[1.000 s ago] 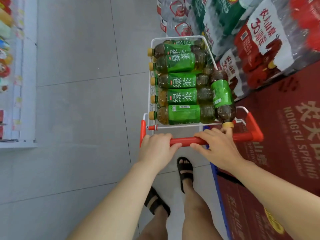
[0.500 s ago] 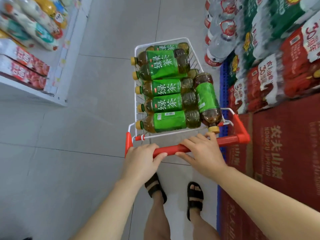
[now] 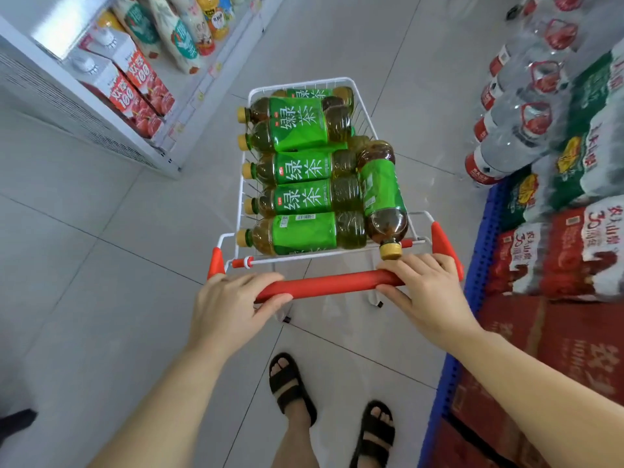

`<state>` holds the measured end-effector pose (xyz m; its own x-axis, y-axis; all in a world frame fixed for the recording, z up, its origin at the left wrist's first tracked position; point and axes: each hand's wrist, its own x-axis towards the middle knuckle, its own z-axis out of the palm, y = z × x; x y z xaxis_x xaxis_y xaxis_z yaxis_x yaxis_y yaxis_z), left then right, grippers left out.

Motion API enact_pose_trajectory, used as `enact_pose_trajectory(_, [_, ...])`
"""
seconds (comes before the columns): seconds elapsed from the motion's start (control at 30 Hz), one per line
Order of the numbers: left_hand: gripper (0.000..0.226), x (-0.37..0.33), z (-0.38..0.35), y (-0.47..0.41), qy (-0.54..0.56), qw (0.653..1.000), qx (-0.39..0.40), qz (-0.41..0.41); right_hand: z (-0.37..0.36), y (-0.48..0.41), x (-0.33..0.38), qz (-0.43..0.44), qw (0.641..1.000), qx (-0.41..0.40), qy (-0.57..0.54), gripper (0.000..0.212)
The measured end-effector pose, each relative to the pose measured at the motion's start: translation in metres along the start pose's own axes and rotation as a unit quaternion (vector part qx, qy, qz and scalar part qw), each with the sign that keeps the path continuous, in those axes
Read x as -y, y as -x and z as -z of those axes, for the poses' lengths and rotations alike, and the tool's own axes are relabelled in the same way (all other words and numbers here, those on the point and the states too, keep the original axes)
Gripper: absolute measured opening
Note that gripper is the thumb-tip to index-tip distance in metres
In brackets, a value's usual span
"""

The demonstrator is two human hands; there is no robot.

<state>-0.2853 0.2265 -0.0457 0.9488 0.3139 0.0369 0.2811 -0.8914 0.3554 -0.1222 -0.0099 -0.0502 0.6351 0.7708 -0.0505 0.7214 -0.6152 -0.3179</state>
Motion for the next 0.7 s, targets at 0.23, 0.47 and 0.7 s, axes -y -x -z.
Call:
enact_pose_trajectory(0.23, [0.036, 0.069, 0.028, -0.066, -0.021, 0.999, -0.028, -0.018, 0.000, -0.096, 0.030, -0.009, 1.000, 0.009, -0.016, 0.036])
enact_pose_trajectory(0.47, [0.044, 0.134, 0.050, -0.174, -0.033, 0.999, 0.003, -0.004, 0.001, -0.215, 0.036, -0.028, 1.000, -0.011, -0.004, 0.030])
enact_pose_trajectory(0.7, [0.031, 0.183, 0.066, -0.296, 0.011, 0.998, 0.045, 0.034, 0.010, -0.340, 0.022, -0.041, 0.999, -0.017, 0.011, 0.032])
